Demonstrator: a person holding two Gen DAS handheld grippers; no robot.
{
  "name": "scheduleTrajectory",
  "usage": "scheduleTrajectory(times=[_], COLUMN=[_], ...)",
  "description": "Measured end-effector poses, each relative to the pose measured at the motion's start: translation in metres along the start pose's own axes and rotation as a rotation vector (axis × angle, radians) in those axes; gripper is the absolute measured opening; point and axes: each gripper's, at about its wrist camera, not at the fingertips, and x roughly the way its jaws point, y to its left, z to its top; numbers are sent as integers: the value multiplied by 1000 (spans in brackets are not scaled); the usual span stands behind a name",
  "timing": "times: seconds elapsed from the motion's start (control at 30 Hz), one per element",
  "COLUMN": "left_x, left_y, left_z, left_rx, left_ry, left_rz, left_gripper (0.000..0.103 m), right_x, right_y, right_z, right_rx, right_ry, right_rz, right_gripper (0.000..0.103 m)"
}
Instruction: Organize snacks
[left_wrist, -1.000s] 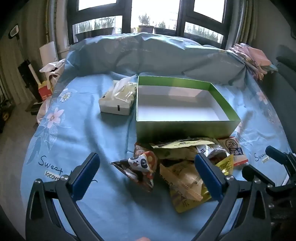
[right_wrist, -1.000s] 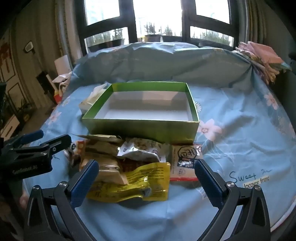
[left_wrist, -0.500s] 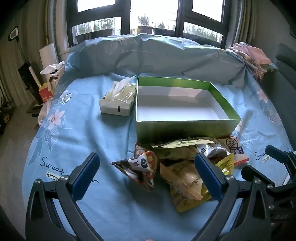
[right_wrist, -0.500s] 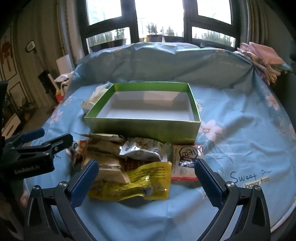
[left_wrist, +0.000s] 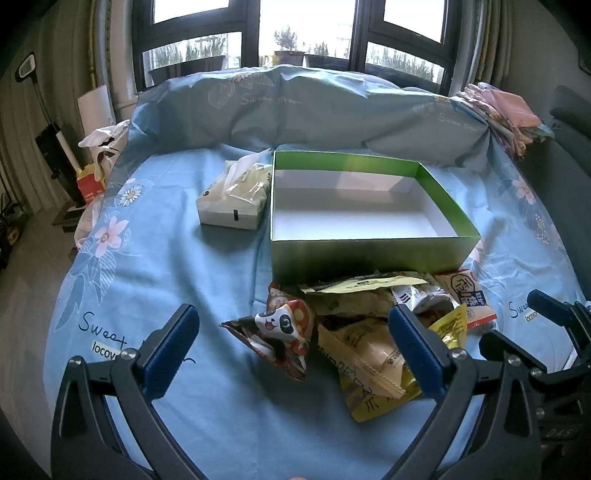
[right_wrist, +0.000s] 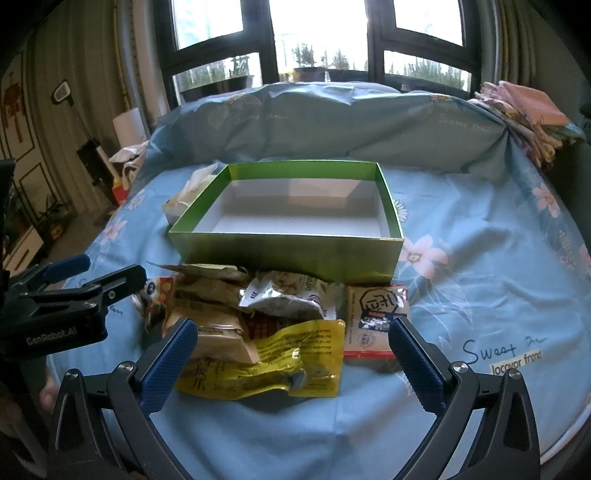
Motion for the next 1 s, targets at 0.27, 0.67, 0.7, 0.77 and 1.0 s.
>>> scheduleTrajectory(times=[0.27, 0.67, 0.7, 0.77, 1.0], left_x=[0, 1, 1, 0, -1], left_y=[-1, -2, -2, -3, -3], left_z=[0, 0, 0, -1, -1], left_rx=[0, 1, 1, 2, 0], left_ry=[0, 0, 1, 0, 4], left_rz=[-1, -2, -2, -3, -9], left_gripper=[103, 103, 103, 103, 103], right_x=[-1, -2, -2, -2, -2], right_y=[0, 0, 0, 0, -1], right_z=[0, 0, 0, 0, 0], right_rx=[1, 1, 2, 3, 2], right_ry=[2, 1, 2, 1, 2], right_rz=[2, 3, 3, 3, 4], right_gripper=[103, 103, 103, 103, 103])
